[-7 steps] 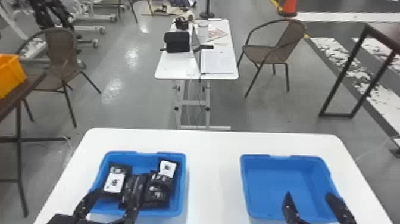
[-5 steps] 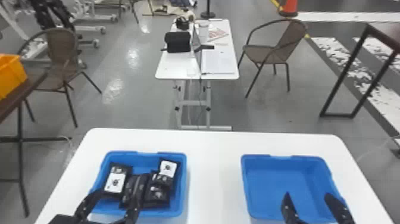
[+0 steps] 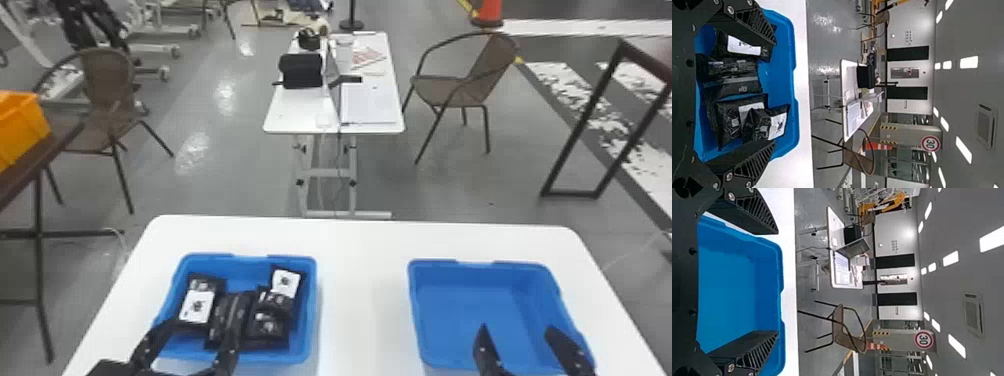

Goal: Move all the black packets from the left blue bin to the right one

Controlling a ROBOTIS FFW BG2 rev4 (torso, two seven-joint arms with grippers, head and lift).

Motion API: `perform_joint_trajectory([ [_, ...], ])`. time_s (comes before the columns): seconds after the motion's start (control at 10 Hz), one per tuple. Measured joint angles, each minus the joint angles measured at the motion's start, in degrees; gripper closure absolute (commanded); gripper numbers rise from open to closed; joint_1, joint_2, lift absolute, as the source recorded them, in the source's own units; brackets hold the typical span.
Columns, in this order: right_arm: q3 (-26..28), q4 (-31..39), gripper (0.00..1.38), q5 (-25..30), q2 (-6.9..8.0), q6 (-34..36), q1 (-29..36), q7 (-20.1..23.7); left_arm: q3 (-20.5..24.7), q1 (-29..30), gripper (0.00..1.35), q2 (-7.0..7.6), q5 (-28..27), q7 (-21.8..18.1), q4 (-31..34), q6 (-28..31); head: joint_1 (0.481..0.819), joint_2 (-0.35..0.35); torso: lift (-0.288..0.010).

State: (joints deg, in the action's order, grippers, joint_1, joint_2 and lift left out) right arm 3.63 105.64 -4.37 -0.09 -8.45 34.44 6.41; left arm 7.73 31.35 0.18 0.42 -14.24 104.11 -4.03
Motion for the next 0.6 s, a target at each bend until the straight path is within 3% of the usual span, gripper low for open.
perform_joint_trajectory([
  [0.3, -0.03, -0.12, 0.12, -0.57, 0.00, 0.03, 0.01, 0.00, -0.33, -2.74, 0.20, 0.00, -0.79, -0.12, -1.13, 3.39, 0.695, 0.011, 0.000],
  [0.6, -1.04, -0.86, 0.12, -1.76, -0.88, 0.09, -1.11, 0.01, -1.13, -12.57, 0.21, 0.00, -0.95, -3.01, -5.72, 15.01, 0.695, -0.004, 0.000],
])
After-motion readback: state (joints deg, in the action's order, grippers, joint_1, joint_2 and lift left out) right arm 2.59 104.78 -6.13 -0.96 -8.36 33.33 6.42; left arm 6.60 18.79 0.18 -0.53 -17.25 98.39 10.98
